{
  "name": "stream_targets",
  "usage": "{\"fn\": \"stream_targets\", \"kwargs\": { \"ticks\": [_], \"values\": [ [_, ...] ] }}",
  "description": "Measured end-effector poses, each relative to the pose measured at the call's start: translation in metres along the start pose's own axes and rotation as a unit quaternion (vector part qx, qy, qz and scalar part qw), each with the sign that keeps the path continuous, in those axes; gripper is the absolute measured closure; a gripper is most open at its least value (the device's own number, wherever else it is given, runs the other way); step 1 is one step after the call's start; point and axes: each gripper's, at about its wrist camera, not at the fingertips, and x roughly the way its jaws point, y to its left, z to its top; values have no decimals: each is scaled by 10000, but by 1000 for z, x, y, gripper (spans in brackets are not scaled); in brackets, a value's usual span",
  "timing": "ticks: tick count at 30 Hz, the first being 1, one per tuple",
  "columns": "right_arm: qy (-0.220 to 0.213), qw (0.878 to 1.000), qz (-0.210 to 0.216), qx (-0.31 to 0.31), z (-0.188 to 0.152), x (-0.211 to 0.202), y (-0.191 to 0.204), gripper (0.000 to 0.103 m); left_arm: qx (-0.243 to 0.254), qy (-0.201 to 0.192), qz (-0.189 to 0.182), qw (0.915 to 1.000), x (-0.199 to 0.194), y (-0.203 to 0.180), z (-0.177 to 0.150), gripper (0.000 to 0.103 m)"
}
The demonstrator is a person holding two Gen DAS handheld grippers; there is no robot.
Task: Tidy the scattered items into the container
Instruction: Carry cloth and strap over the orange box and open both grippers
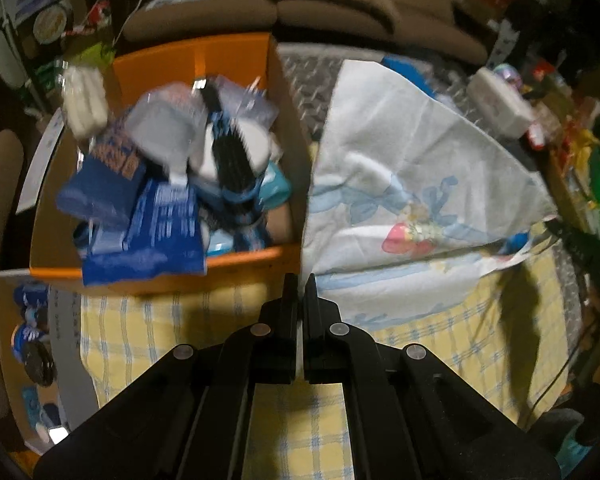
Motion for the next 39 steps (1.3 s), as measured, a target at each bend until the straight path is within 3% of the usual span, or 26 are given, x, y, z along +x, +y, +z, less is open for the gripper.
{"fn": "stream_targets", "kwargs": {
  "ticks": [5, 8, 12, 16, 19, 21, 25, 28, 31, 34, 35, 37, 38, 39],
  "values": [
    [-271, 9991, 314, -64, 14, -26, 16, 95, -49, -549, -338, 9979, -30, 10, 18, 101],
    [-530, 9970, 521, -209, 40, -48, 40, 95, -232, -1001, -330, 9942, -52, 32, 31, 101],
    [-1039, 9889, 852, -638, 95, -87, 95, 95, -1058, -1474, -258, 9831, -74, 102, 49, 101],
    [-1709, 9713, 1124, -1217, 167, -137, 174, 95, -2112, -1525, -314, 9650, -75, 180, 55, 101],
    [-1969, 9590, 1226, -1631, 208, -155, 233, 95, -2636, -1423, -267, 9537, -70, 221, 50, 101],
    [-1973, 9543, 1266, -1856, 227, -152, 271, 95, -2732, -1266, -59, 9536, -67, 228, 45, 101],
    [-1464, 9535, 1488, -2174, 246, -108, 342, 95, -2716, -773, 70, 9593, -49, 228, 43, 101],
    [-996, 9509, 1664, -2411, 240, -67, 385, 95, -2673, -194, 303, 9630, -27, 224, 41, 101],
    [-482, 9509, 1787, -2479, 228, -28, 409, 95, -2463, 239, 622, 9669, -15, 214, 38, 98],
    [-34, 9546, 1845, -2340, 212, 10, 413, 95, -2465, 282, 616, 9668, -17, 212, 38, 95],
    [72, 9552, 1825, -2331, 205, 19, 413, 95, -2496, 195, 580, 9664, -20, 213, 38, 89],
    [305, 9557, 1731, -2363, 195, 38, 411, 95, -2535, 2, 503, 9660, -29, 214, 42, 67],
    [387, 9560, 1659, -2390, 192, 43, 410, 91, -2552, -122, 509, 9655, -33, 215, 43, 49],
    [491, 9570, 1496, -2438, 186, 50, 407, 80, -2535, -258, 548, 9654, -39, 214, 44, 44]
  ]
}}
